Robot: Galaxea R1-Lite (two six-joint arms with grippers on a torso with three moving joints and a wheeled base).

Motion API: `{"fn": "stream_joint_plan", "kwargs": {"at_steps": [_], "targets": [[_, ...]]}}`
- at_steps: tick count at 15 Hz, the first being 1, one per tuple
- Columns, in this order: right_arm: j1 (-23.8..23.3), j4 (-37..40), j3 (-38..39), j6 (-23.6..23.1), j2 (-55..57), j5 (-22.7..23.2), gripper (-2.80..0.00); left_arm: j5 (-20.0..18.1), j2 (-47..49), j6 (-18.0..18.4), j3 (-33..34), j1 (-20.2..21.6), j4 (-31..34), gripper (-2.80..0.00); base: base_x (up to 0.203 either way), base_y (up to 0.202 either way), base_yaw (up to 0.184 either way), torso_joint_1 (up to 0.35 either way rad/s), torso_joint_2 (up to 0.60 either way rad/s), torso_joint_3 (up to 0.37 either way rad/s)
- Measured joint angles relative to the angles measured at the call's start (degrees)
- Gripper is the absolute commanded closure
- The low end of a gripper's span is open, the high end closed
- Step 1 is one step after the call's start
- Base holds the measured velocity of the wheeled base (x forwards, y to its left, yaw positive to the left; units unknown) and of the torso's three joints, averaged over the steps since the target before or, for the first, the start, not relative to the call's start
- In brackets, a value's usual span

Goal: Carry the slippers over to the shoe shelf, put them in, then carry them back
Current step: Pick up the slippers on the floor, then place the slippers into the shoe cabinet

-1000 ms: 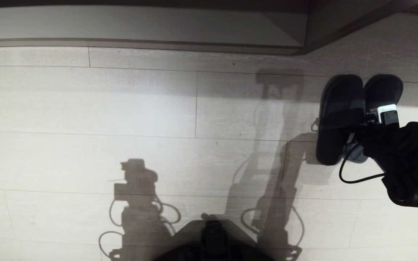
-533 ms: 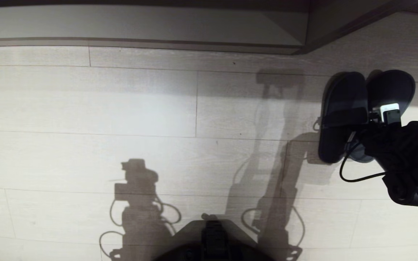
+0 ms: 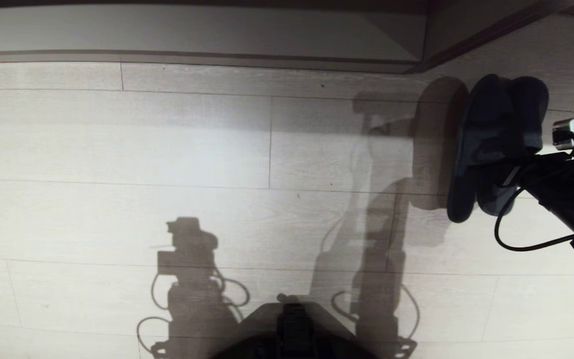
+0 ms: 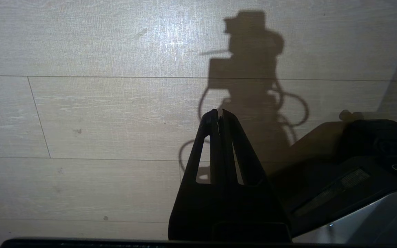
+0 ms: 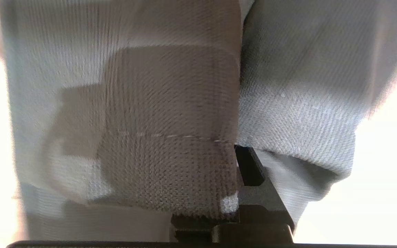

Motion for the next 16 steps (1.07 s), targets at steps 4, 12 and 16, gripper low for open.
{"fn": "stream_joint_plan", "kwargs": {"at_steps": [4,12,16], "targets": [[0.02,6.74,3.79,2.17,-9.87,2.55,0.0,0.02,0.0,-0.02,0.0,0.0,-0.01,0.0,0.0,0.0,0.0,0.0,0.0,0.0],[-0.16,20.43,12.93,2.31,-31.0,9.7,0.0,0.0,0.0,0.05,0.0,0.0,0.0,0.0,0.0,0.0,0.0,0.0,0.0,0.0],[-0.57,24.91,19.07,2.2,-41.35,14.61,0.0,-0.01,0.0,-0.28,0.0,0.0,0.06,0.0,0.0,0.0,0.0,0.0,0.0,0.0]]}}
